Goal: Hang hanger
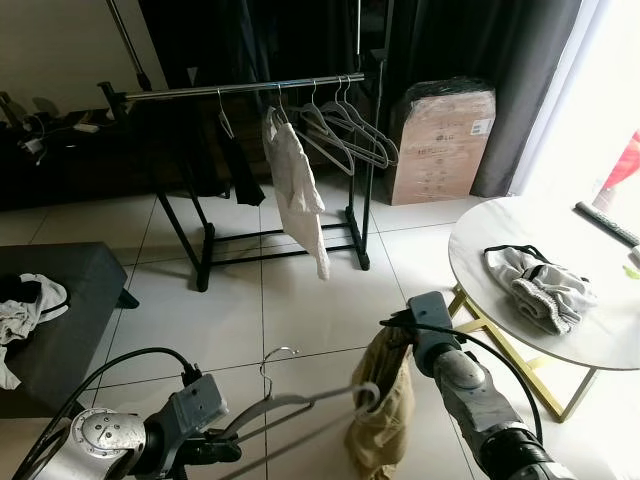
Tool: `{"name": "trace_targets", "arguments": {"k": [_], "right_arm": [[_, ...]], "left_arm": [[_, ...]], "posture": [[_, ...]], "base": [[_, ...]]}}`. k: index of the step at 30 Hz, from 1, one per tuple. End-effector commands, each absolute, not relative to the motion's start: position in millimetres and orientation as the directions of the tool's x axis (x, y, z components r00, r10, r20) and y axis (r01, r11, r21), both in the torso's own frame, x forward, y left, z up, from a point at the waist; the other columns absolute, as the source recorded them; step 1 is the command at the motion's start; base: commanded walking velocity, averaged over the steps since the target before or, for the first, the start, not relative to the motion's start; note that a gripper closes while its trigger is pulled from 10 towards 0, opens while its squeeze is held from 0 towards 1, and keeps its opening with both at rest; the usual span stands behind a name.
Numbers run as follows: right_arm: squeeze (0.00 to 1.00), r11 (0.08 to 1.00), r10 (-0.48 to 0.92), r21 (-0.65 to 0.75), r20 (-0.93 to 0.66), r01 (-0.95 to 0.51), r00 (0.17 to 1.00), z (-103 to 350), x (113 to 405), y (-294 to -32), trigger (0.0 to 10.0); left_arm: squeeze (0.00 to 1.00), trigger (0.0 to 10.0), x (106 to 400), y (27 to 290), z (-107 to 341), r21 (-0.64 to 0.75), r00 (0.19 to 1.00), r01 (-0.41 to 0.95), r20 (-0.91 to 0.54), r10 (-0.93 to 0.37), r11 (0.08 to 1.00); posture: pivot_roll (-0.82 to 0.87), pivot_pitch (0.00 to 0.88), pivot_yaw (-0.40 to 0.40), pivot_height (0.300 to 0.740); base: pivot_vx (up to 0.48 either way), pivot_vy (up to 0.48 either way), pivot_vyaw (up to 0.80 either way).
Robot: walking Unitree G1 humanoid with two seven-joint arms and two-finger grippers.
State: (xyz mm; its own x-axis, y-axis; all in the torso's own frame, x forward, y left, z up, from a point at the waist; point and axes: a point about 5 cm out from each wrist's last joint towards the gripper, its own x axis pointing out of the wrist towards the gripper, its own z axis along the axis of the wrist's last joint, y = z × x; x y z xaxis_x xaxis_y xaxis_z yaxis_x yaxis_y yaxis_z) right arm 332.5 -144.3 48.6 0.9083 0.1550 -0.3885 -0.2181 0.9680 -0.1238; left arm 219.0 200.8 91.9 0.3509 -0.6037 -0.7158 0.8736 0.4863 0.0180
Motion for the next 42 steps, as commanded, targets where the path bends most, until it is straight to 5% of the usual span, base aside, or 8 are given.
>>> {"name": "trace_targets", "arguments": {"k": [1,7,17,28,36,42], "right_arm": [[0.00,0.969,0.159,-0.119,-0.369,-0.216,0.916,53,336,-142,10.0],[0.00,0.971,0.155,-0.114,-0.377,-0.212,0.913,49,334,-141,10.0],[0.00,0.969,0.173,-0.096,-0.395,-0.228,0.902,46,333,-138,10.0],[0.00,0.966,0.186,-0.094,-0.387,-0.240,0.903,48,336,-134,10.0],[0.00,0.967,0.180,-0.098,-0.395,-0.236,0.901,45,334,-137,10.0],[0.00,0.968,0.172,-0.103,-0.398,-0.230,0.901,44,334,-139,10.0]], "left_arm": [[0.00,10.0,222,203,96,0.057,0.381,0.870,-0.707,-0.596,0.489],[0.00,10.0,237,196,108,0.120,0.476,0.837,-0.638,-0.605,0.533],[0.00,10.0,217,186,103,-0.013,0.326,0.896,-0.659,-0.678,0.444],[0.00,10.0,227,178,104,0.047,0.404,0.874,-0.625,-0.668,0.484],[0.00,10.0,224,179,106,0.036,0.400,0.872,-0.627,-0.669,0.488],[0.00,10.0,213,179,105,-0.009,0.318,0.903,-0.657,-0.684,0.429]], "posture": [[-0.06,0.127,0.014,0.740],[-0.06,0.124,0.017,0.740],[-0.05,0.112,0.016,0.740],[-0.05,0.099,0.010,0.740],[-0.05,0.099,0.007,0.740],[-0.04,0.098,0.007,0.740]], "base": [[0.000,0.000,0.00],[0.000,0.000,0.00],[0.000,0.000,0.00],[0.000,0.000,0.00],[0.000,0.000,0.00],[0.000,0.000,0.00]]}}
